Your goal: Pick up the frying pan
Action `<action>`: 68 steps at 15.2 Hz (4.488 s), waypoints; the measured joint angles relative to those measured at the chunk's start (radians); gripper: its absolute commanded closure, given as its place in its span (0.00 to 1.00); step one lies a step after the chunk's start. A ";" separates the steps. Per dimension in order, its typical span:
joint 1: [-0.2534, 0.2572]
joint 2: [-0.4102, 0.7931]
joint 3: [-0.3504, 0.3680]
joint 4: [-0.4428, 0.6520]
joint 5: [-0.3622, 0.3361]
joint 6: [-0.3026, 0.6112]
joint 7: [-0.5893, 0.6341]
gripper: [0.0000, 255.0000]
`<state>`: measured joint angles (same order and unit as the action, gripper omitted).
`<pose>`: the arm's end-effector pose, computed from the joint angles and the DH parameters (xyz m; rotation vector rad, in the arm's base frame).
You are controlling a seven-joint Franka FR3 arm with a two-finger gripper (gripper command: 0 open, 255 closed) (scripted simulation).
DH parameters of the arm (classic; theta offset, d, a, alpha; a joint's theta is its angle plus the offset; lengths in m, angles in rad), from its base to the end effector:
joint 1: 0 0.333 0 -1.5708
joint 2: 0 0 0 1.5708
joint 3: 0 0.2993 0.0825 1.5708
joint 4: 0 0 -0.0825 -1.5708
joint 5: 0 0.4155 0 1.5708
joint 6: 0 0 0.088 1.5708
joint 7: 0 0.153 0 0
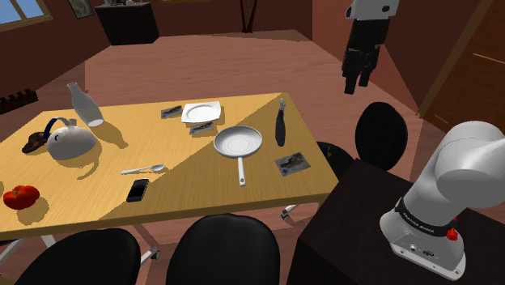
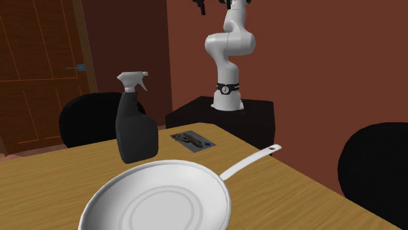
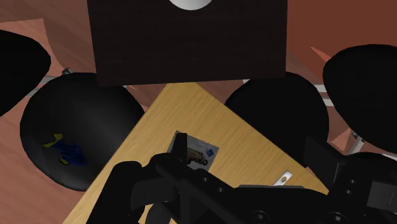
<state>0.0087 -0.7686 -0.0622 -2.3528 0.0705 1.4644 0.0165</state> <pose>0.3370 -0.0089 0.5204 -3.0206 0.0705 0.1810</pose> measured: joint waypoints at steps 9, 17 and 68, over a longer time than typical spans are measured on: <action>0.003 0.212 0.085 0.000 0.063 0.184 0.154 0.00; 0.004 0.495 0.155 0.076 0.098 0.363 0.321 0.00; 0.060 1.537 0.150 0.878 0.081 0.509 0.761 1.00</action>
<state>0.0685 0.7685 0.0880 -1.4749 0.1515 1.9735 0.7774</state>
